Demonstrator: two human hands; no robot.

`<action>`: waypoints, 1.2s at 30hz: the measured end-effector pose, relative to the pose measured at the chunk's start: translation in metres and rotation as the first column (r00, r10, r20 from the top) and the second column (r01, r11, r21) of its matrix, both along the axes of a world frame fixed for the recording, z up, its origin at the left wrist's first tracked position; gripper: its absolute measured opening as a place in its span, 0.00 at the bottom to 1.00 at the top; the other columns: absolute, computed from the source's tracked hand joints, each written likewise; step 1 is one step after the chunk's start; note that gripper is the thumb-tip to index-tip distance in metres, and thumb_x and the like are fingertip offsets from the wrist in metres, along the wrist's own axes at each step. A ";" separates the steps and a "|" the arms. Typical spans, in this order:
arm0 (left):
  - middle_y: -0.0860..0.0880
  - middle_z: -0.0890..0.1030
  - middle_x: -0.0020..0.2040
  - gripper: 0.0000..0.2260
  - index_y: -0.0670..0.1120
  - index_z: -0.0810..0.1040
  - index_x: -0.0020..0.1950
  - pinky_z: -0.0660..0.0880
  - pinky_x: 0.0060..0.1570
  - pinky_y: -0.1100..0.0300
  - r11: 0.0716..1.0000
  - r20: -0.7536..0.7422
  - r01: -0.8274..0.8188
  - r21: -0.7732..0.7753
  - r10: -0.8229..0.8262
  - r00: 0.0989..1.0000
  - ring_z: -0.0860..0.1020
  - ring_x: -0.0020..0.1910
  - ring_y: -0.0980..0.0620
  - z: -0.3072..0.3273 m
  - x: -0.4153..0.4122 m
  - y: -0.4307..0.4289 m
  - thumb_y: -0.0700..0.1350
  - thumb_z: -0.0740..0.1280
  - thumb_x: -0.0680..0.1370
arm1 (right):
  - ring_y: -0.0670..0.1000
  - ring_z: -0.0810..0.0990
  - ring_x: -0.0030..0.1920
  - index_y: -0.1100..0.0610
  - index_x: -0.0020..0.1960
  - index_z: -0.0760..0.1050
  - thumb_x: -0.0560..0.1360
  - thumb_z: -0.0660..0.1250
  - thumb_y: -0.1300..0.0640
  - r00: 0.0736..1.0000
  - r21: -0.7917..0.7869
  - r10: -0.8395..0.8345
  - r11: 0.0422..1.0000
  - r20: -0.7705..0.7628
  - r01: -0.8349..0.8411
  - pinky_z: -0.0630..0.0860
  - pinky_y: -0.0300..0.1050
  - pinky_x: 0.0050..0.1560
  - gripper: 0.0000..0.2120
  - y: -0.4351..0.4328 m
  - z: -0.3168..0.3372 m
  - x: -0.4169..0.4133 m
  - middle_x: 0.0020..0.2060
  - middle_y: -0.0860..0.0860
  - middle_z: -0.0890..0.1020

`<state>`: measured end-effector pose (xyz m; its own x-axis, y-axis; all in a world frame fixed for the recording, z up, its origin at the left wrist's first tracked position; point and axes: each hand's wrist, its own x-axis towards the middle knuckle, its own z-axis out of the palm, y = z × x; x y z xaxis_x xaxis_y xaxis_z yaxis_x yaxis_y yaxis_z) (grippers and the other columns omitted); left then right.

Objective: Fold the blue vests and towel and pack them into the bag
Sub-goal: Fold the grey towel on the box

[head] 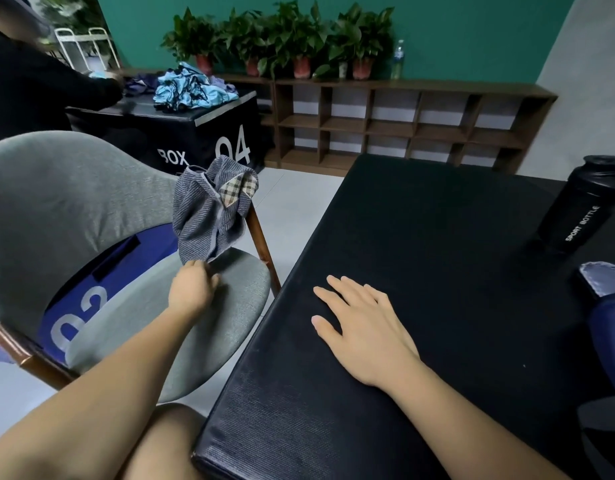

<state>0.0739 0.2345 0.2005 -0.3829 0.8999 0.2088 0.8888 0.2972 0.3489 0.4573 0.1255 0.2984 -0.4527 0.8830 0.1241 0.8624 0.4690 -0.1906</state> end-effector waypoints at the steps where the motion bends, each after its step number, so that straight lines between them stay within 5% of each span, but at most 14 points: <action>1: 0.39 0.82 0.54 0.08 0.42 0.81 0.55 0.78 0.51 0.46 0.997 0.018 -0.001 0.078 0.000 1.000 0.80 0.52 0.36 0.013 0.007 -0.004 0.45 0.71 0.80 | 0.45 0.48 0.85 0.41 0.84 0.57 0.86 0.45 0.34 1.000 -0.002 0.001 1.000 0.000 -0.001 0.46 0.52 0.84 0.29 0.000 0.000 0.000 0.85 0.42 0.54; 9: 0.49 0.83 0.46 0.03 0.46 0.81 0.48 0.74 0.46 0.52 0.906 0.114 0.112 0.408 -0.172 0.978 0.80 0.45 0.47 0.114 0.104 -0.040 0.38 0.70 0.78 | 0.45 0.51 0.84 0.44 0.83 0.61 0.87 0.48 0.37 0.997 -0.027 0.012 1.000 -0.075 -0.014 0.47 0.48 0.84 0.27 -0.004 0.007 0.004 0.84 0.42 0.58; 13: 0.54 0.83 0.43 0.04 0.47 0.82 0.47 0.72 0.44 0.60 0.851 0.162 0.144 0.505 -0.257 0.953 0.80 0.43 0.53 0.153 0.156 -0.064 0.38 0.71 0.77 | 0.48 0.66 0.76 0.40 0.78 0.68 0.86 0.55 0.38 0.931 -0.163 -0.124 0.984 -0.344 0.071 0.65 0.47 0.76 0.22 -0.002 0.008 0.012 0.76 0.38 0.71; 15: 0.57 0.84 0.40 0.06 0.49 0.83 0.47 0.76 0.44 0.62 0.833 0.264 0.129 0.538 -0.311 0.913 0.81 0.40 0.58 0.168 0.190 -0.080 0.39 0.71 0.76 | 0.43 0.74 0.68 0.39 0.71 0.73 0.85 0.59 0.39 0.828 -0.196 -0.186 0.976 -0.530 0.094 0.73 0.47 0.68 0.17 0.002 0.005 0.016 0.66 0.36 0.77; 19: 0.61 0.84 0.41 0.09 0.53 0.83 0.44 0.76 0.46 0.71 0.821 0.393 0.247 0.515 -0.482 0.783 0.82 0.45 0.62 0.181 0.264 -0.110 0.38 0.73 0.75 | 0.42 0.84 0.53 0.45 0.57 0.82 0.86 0.63 0.48 0.427 -0.319 -0.314 0.946 -0.848 0.063 0.79 0.43 0.56 0.09 0.004 0.015 0.028 0.51 0.44 0.86; 22: 0.60 0.84 0.39 0.08 0.54 0.82 0.44 0.82 0.46 0.57 0.781 0.411 0.421 0.461 -0.608 0.679 0.84 0.40 0.58 0.174 0.306 -0.130 0.39 0.73 0.75 | 0.51 0.85 0.44 0.50 0.52 0.83 0.86 0.59 0.44 0.209 -0.446 -0.432 0.895 -0.877 -0.021 0.81 0.51 0.43 0.16 0.007 0.024 0.047 0.44 0.48 0.86; 24: 0.60 0.84 0.38 0.08 0.53 0.83 0.44 0.82 0.45 0.55 0.756 0.432 0.494 0.430 -0.653 0.622 0.84 0.37 0.57 0.166 0.323 -0.142 0.39 0.74 0.76 | 0.51 0.82 0.39 0.56 0.53 0.83 0.85 0.62 0.42 0.049 -0.547 -0.546 0.826 -0.837 -0.135 0.77 0.46 0.34 0.20 0.008 0.030 0.061 0.41 0.53 0.85; 26: 0.61 0.85 0.41 0.08 0.53 0.84 0.46 0.81 0.46 0.57 0.736 0.444 0.544 0.402 -0.677 0.587 0.85 0.38 0.55 0.159 0.333 -0.151 0.39 0.75 0.76 | 0.52 0.85 0.42 0.60 0.57 0.84 0.84 0.66 0.44 -0.034 -0.619 -0.646 0.745 -0.763 -0.249 0.80 0.47 0.41 0.19 0.010 0.035 0.076 0.43 0.56 0.86; 28: 0.60 0.86 0.43 0.08 0.54 0.85 0.47 0.80 0.46 0.56 0.715 0.444 0.591 0.374 -0.697 0.563 0.85 0.39 0.51 0.151 0.337 -0.156 0.40 0.76 0.76 | 0.53 0.86 0.47 0.60 0.60 0.84 0.81 0.72 0.50 0.003 -0.631 -0.663 0.712 -0.749 -0.307 0.81 0.50 0.51 0.15 0.011 0.038 0.088 0.45 0.57 0.86; 33: 0.60 0.82 0.36 0.06 0.56 0.86 0.47 0.70 0.37 0.68 0.666 0.475 0.704 0.246 -0.716 0.511 0.75 0.32 0.59 0.143 0.328 -0.162 0.44 0.78 0.76 | 0.55 0.88 0.50 0.56 0.62 0.84 0.79 0.74 0.63 0.394 -0.640 -0.529 0.730 -0.752 -0.241 0.84 0.50 0.52 0.13 0.009 0.041 0.107 0.51 0.58 0.89; 36: 0.56 0.87 0.42 0.05 0.54 0.84 0.51 0.81 0.46 0.60 0.642 0.578 0.725 0.251 -0.700 0.420 0.84 0.38 0.57 0.150 0.321 -0.166 0.47 0.77 0.79 | 0.53 0.88 0.44 0.53 0.59 0.84 0.77 0.72 0.65 0.518 -0.590 -0.466 0.801 -0.718 -0.098 0.83 0.49 0.47 0.13 0.001 0.044 0.111 0.45 0.58 0.89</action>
<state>0.3954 0.0689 0.3501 0.3770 0.9112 0.1662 0.3979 -0.3214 0.8593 0.5684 0.1263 0.3422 -0.2152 0.9649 -0.1507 0.2389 -0.0976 -0.9661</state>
